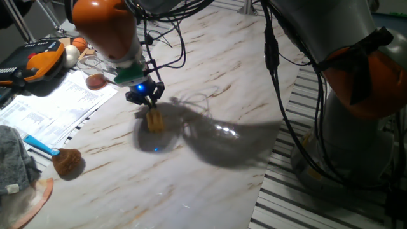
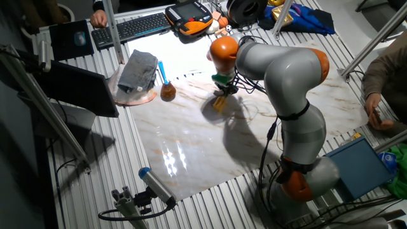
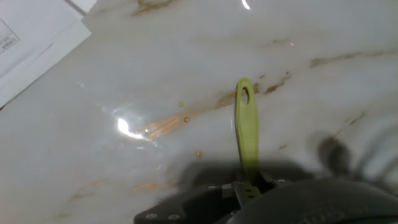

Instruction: Scrub the table with a brush

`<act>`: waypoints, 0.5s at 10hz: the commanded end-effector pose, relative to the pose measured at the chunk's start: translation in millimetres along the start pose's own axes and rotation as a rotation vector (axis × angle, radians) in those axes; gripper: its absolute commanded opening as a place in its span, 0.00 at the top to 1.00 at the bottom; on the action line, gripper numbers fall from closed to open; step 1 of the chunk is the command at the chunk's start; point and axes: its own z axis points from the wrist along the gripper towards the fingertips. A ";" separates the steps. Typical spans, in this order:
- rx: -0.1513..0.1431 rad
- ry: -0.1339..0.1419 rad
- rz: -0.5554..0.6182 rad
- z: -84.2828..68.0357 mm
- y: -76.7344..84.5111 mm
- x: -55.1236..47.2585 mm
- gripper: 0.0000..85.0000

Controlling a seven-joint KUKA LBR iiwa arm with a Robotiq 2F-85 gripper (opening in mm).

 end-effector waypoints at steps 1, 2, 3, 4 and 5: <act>0.000 0.000 -0.010 0.1 -1.6 -5.2 1.00; -0.001 0.001 -0.030 -0.6 -5.2 -15.5 1.00; -0.007 0.006 -0.033 -0.6 -6.8 -22.1 1.00; -0.007 -0.002 -0.022 0.7 -5.0 -26.3 1.00; -0.005 -0.022 -0.004 3.4 -1.7 -29.2 1.00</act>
